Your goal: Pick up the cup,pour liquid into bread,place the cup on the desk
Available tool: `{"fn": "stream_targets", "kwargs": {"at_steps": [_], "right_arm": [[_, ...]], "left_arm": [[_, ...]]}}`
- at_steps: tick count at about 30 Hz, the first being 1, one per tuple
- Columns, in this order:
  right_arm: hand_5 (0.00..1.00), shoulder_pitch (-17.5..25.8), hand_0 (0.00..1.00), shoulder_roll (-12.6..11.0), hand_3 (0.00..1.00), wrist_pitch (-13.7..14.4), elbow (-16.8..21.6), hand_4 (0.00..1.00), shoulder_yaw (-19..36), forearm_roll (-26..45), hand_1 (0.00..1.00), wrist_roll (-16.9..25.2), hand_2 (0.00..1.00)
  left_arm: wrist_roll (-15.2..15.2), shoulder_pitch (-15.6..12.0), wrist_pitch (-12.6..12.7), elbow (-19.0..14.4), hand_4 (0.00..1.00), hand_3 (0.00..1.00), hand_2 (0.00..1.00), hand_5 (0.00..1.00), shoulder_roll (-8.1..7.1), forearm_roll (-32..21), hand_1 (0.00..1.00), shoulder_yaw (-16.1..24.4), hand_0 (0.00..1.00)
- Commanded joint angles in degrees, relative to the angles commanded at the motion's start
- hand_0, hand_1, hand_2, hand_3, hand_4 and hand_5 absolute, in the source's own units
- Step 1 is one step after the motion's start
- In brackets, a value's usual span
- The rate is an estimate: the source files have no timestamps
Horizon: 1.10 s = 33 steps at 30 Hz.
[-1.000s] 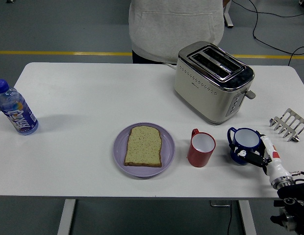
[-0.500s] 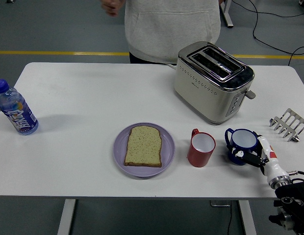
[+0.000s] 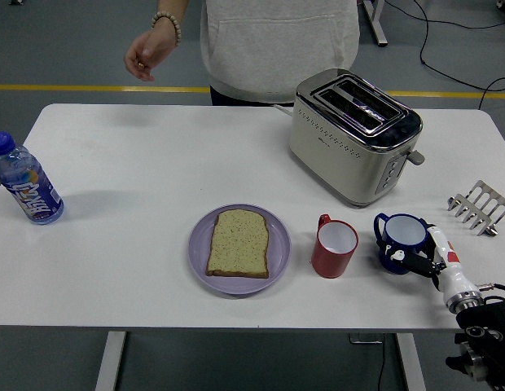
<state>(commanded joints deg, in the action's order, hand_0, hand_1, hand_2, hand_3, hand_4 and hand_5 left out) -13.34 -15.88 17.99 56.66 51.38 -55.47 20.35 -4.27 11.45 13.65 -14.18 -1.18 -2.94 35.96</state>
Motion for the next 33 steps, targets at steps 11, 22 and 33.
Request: {"fn": "stream_targets", "kwargs": {"at_steps": [11,22,33], "right_arm": [[0.002,-0.5,0.486,0.2,0.566,-0.7,-1.0,0.600,-0.2,-0.2,0.435,-0.6,0.543],[0.002,-0.7,0.481,0.3,0.568,-1.0,-1.7,0.600,-1.1,0.1,0.437,-1.0,0.543],[0.002,-0.9,0.482,0.1,0.569,-0.8,-1.5,0.600,-1.5,-0.5,0.438,-1.2,0.543]], "left_arm": [[0.1,0.0,0.0,0.0,0.396,0.611,0.773,0.998,-0.08,-0.4,0.756,-0.3,0.690],[0.2,0.1,0.0,0.0,0.396,0.611,0.773,0.998,-0.15,-0.7,0.756,-0.5,0.690],[0.3,0.3,0.0,0.0,0.396,0.611,0.773,0.998,-0.27,-1.2,0.756,-0.8,0.690]]}}
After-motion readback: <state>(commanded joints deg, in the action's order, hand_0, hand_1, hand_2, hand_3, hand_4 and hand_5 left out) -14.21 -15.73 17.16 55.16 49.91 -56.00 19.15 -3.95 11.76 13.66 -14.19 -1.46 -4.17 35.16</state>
